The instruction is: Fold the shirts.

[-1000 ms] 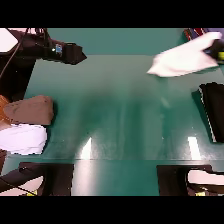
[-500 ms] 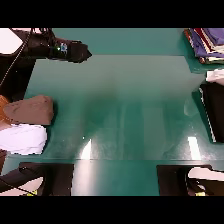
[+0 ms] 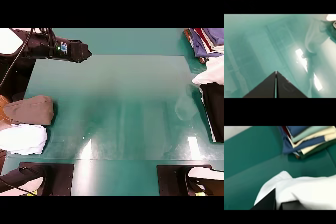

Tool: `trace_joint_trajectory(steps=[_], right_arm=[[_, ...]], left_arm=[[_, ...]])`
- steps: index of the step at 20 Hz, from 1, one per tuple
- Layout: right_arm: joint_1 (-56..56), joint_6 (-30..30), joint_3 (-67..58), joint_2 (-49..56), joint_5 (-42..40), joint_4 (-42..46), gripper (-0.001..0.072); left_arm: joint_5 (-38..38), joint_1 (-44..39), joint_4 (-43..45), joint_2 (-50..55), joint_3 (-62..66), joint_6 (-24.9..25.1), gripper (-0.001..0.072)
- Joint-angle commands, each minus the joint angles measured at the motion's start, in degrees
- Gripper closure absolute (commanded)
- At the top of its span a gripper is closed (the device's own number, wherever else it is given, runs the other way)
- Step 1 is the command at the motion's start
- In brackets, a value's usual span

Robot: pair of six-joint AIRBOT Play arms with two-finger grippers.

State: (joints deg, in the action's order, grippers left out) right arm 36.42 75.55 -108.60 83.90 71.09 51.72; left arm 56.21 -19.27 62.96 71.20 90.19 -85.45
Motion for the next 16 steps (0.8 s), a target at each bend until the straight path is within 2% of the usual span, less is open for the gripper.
trace_joint_trajectory(steps=[1, 5, 10, 11, 12, 13, 14, 16], right_arm=[[2.5, 2.0, 0.2, -1.9, 8.7, 8.4, 0.0695], [7.5, 2.5, 13.0, -10.1, 8.9, 15.6, 0.0695], [17.1, 2.4, 29.8, -20.0, 9.6, 16.0, 0.0691], [19.1, 2.4, 32.8, -21.5, 9.9, 16.0, 0.0645], [20.9, 2.4, 35.5, -22.8, 9.9, 15.9, 0.042], [22.3, 2.5, 37.7, -23.9, 9.9, 15.8, 0.0227], [23.4, 2.5, 39.5, -24.7, 9.9, 15.8, 0.0147], [24.5, 2.5, 41.5, -26.0, 9.8, 15.4, 0.0129]], left_arm=[[0.2, 0.0, 0.1, 0.0, 0.0, 0.4, 0.0682], [0.6, 0.0, 0.1, 0.0, 0.0, 0.5, 0.0682], [0.4, 0.0, 0.1, 0.0, 0.0, 2.1, 0.0682], [0.3, 0.0, 0.1, 0.0, 0.0, 2.5, 0.0682], [0.3, 0.0, 0.1, 0.0, 0.0, 3.3, 0.0682], [0.4, 0.0, 0.1, 0.0, 0.0, 3.4, 0.0682], [0.4, 0.0, 0.1, 0.0, 0.0, 3.4, 0.0682], [0.4, 0.0, 0.2, 0.0, 0.0, 3.4, 0.0682]])
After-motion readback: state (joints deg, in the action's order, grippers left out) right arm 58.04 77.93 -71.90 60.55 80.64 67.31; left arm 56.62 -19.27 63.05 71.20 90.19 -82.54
